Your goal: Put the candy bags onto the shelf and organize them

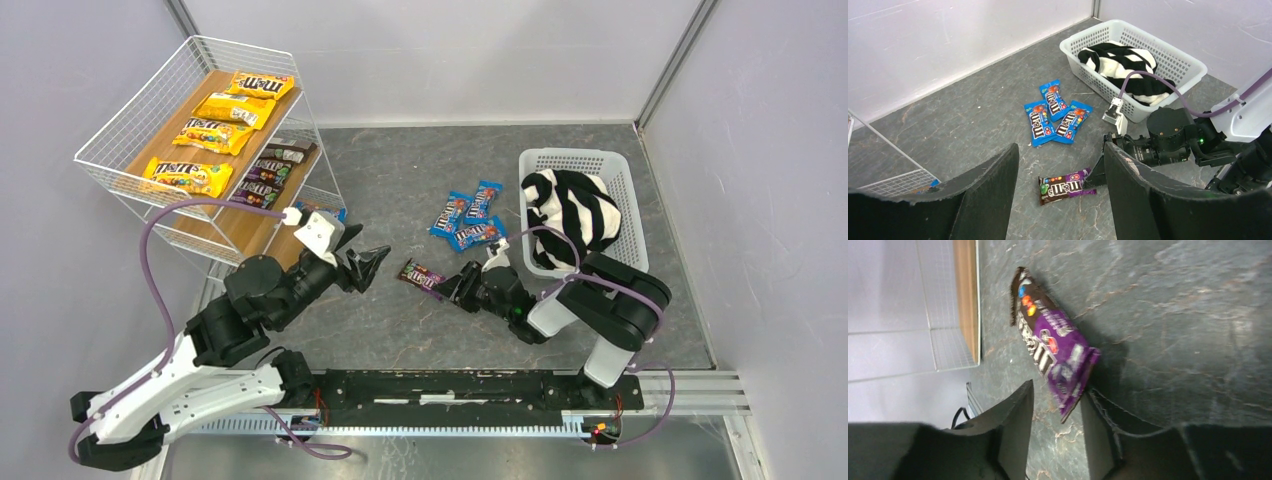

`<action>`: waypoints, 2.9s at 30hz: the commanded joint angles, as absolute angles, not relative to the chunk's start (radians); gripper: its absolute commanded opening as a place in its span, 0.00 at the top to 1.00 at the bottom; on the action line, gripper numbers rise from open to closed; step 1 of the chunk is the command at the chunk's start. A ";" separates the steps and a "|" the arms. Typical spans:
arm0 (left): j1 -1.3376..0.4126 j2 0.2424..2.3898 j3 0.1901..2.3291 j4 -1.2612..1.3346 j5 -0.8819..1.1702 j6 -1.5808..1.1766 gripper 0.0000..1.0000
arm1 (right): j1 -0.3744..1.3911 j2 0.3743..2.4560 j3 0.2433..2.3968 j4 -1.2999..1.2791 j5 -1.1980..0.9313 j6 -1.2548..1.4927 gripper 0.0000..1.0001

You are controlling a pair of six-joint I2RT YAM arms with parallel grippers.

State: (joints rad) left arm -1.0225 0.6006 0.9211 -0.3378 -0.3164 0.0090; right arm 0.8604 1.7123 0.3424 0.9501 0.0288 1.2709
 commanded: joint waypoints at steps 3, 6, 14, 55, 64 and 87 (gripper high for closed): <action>-1.023 0.572 0.904 -0.292 -0.359 0.047 0.31 | 0.861 1.775 0.351 0.972 0.104 1.318 0.65; -1.023 0.573 0.913 -0.290 -0.363 0.030 0.32 | 0.863 1.759 0.333 1.012 0.099 1.318 0.77; -1.023 0.612 1.096 -0.366 -0.330 -0.067 0.30 | 0.864 1.642 0.332 0.996 0.038 1.285 1.00; -1.023 0.611 1.563 -0.553 -0.273 -0.138 0.28 | 1.225 2.019 1.704 0.629 0.099 1.247 1.00; -1.023 0.594 1.564 -0.589 -0.313 -0.121 0.29 | 1.227 2.168 1.847 0.573 0.111 1.312 0.99; -1.023 0.617 1.751 -0.838 -0.282 -0.067 0.28 | 1.227 2.413 2.113 0.459 0.267 1.267 0.93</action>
